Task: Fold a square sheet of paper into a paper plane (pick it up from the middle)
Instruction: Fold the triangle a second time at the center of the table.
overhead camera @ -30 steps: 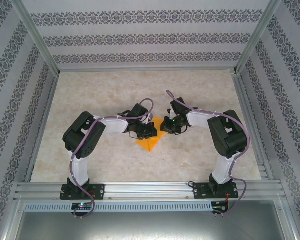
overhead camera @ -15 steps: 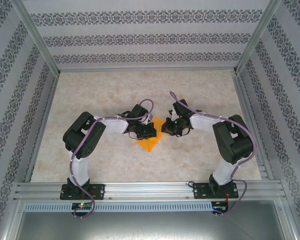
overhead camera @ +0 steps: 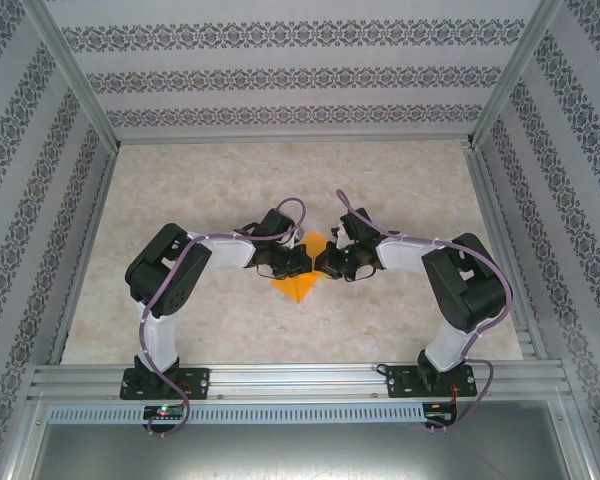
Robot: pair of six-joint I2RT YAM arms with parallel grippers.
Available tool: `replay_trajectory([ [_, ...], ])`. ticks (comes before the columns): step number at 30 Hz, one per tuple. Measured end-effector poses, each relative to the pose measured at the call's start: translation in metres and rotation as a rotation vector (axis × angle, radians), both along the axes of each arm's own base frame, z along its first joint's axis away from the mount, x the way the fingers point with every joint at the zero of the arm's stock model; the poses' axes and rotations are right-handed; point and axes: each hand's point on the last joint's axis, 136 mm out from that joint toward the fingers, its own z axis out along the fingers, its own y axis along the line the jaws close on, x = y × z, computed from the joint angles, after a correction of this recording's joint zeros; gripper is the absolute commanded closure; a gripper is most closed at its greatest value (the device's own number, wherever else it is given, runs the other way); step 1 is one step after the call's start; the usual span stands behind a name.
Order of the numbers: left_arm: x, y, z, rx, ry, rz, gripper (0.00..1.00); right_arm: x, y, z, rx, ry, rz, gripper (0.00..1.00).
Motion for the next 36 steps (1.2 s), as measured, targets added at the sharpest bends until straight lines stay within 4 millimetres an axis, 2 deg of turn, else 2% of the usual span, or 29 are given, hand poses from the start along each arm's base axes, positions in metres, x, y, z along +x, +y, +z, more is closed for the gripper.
replay_trajectory([
  [12,0.001,0.001,0.000,-0.035,0.019,0.025,1.00,0.001,0.000,-0.003,0.021,-0.012,-0.004,0.95],
  [19,0.002,0.001,0.001,-0.040,0.018,0.028,1.00,-0.007,-0.003,-0.017,0.008,0.026,-0.011,0.95],
  [33,0.003,-0.001,0.003,-0.052,0.022,0.034,1.00,-0.006,-0.005,-0.019,-0.035,0.031,0.013,0.95],
  [36,0.004,0.000,0.008,-0.052,0.015,0.034,1.00,-0.005,-0.006,-0.019,-0.056,0.021,0.024,0.95],
])
